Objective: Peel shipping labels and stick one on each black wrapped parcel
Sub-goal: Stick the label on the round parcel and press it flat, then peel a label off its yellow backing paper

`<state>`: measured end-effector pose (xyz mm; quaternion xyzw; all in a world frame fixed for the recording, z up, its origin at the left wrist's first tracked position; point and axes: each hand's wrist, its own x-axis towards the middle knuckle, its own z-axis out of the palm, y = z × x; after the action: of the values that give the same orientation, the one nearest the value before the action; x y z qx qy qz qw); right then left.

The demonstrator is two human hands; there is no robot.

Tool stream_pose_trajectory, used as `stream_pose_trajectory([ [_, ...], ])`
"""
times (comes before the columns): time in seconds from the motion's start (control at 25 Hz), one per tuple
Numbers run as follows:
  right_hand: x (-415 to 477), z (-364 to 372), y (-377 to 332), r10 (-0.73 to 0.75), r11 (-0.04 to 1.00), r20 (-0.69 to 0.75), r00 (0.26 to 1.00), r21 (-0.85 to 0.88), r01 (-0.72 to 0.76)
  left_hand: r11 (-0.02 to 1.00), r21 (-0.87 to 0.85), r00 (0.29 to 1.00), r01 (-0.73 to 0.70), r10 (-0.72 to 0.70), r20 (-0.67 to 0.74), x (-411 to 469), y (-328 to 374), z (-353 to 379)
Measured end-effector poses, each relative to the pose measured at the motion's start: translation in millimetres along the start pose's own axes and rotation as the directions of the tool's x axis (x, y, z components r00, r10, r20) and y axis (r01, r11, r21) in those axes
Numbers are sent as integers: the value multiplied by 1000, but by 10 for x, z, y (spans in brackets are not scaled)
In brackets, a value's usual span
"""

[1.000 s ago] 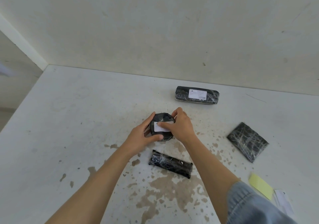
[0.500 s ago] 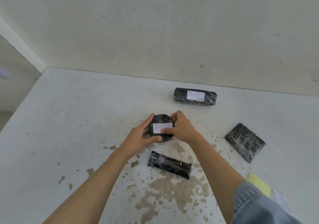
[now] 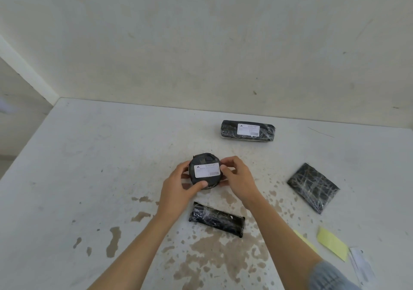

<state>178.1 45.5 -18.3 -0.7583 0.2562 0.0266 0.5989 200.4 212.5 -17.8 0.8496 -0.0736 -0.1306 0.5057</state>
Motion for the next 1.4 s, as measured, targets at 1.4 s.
stream_pose_trajectory([
  [1.4, -1718, -2204, 1464, -147, 791, -482, 864, -582, -190, 715, 426, 799, -554, 315, 512, -1452, 860, 2090],
])
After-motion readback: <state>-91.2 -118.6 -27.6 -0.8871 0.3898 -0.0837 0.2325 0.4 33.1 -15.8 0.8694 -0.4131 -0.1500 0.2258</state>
